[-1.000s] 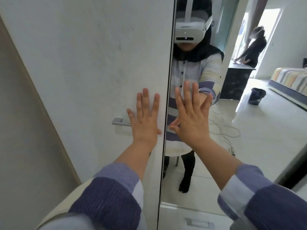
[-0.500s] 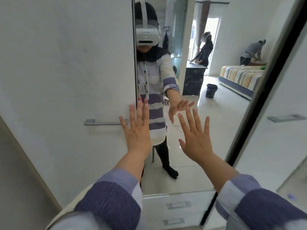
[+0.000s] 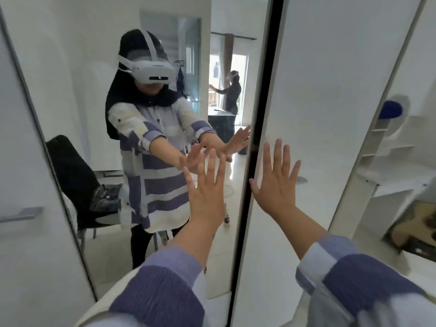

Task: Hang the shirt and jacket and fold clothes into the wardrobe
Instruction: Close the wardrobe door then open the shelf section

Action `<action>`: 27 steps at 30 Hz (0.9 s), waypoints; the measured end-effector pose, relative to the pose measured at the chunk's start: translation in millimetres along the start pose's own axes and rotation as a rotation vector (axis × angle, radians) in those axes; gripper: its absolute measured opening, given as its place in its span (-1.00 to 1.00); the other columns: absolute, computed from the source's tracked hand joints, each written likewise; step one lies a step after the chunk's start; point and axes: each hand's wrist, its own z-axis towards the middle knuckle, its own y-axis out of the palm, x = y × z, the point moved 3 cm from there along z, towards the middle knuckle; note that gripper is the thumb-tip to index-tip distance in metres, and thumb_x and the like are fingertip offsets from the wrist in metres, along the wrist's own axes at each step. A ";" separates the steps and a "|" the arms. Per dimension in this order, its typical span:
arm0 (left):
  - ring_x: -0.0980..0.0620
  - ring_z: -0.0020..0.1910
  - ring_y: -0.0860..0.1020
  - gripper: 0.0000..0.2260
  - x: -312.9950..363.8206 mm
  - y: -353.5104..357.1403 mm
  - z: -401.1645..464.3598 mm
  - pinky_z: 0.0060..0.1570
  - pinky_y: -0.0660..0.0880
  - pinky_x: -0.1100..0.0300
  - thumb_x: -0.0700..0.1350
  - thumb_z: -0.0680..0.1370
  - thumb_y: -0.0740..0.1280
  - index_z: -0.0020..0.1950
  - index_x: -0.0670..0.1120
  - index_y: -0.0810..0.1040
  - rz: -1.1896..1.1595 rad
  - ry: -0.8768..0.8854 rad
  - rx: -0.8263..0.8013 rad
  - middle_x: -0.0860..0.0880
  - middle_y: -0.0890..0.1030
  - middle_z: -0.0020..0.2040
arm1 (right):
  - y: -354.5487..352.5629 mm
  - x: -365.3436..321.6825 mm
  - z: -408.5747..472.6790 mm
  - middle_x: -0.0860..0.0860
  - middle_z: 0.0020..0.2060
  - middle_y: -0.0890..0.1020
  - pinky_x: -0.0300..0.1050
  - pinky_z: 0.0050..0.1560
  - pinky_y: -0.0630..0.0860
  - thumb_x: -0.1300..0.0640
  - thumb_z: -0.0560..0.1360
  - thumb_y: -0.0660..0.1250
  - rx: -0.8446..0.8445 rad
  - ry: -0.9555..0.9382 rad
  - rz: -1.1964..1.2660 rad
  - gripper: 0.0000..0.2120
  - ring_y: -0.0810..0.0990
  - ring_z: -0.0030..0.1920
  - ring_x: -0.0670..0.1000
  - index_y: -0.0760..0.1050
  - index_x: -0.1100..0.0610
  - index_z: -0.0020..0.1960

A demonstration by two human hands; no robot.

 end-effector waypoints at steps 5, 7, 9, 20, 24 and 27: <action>-0.21 0.48 -0.36 0.14 48.2 15.0 28.0 0.42 -0.17 -0.31 0.17 0.37 0.45 0.51 -0.10 -0.40 0.071 0.007 0.016 -0.15 -0.40 0.50 | 20.5 29.7 24.6 0.17 0.55 -0.09 0.34 0.46 -0.11 -0.17 0.48 0.23 0.061 -0.158 0.024 -0.15 -0.14 0.54 0.20 -0.13 0.13 0.57; -0.22 0.48 -0.36 0.18 54.7 24.1 36.8 0.43 -0.20 -0.29 0.19 0.34 0.47 0.50 -0.09 -0.42 0.109 -0.005 -0.005 -0.14 -0.41 0.50 | 33.7 32.2 25.0 0.17 0.55 -0.07 0.36 0.45 -0.05 -0.15 0.48 0.24 0.091 -0.245 0.018 -0.16 -0.10 0.55 0.19 -0.10 0.12 0.57; -0.22 0.47 -0.39 0.22 55.9 33.4 44.3 0.42 -0.25 -0.27 0.21 0.30 0.49 0.49 -0.09 -0.44 0.133 -0.043 -0.038 -0.13 -0.41 0.50 | 44.8 34.5 26.0 0.16 0.55 -0.07 0.39 0.42 0.00 -0.10 0.47 0.27 0.130 -0.281 0.040 -0.18 -0.09 0.55 0.19 -0.07 0.09 0.56; -0.22 0.42 -0.46 0.18 61.0 50.3 54.0 0.33 -0.41 -0.26 0.15 0.35 0.47 0.47 -0.08 -0.48 0.186 -0.118 -0.089 -0.12 -0.55 0.42 | 65.9 33.4 33.6 0.10 0.54 -0.18 0.50 0.36 -0.06 0.08 0.32 0.29 0.197 -0.311 0.179 -0.05 -0.19 0.53 0.20 -0.18 0.06 0.56; -0.21 0.44 -0.44 0.22 60.2 48.6 53.4 0.32 -0.42 -0.25 0.17 0.32 0.49 0.47 -0.08 -0.48 0.193 -0.115 -0.094 -0.13 -0.58 0.40 | 60.6 32.2 29.5 0.14 0.54 -0.13 0.49 0.37 -0.03 0.13 0.31 0.31 0.162 -0.281 0.177 -0.02 -0.21 0.53 0.19 -0.20 0.06 0.56; -0.20 0.41 -0.47 0.24 58.9 48.3 52.9 0.35 -0.36 -0.26 0.19 0.29 0.50 0.47 -0.09 -0.49 0.214 -0.107 -0.095 -0.14 -0.59 0.38 | 52.7 30.8 21.6 0.15 0.54 -0.13 0.46 0.39 -0.01 0.19 0.31 0.29 0.151 -0.242 0.177 -0.04 -0.19 0.53 0.20 -0.18 0.07 0.56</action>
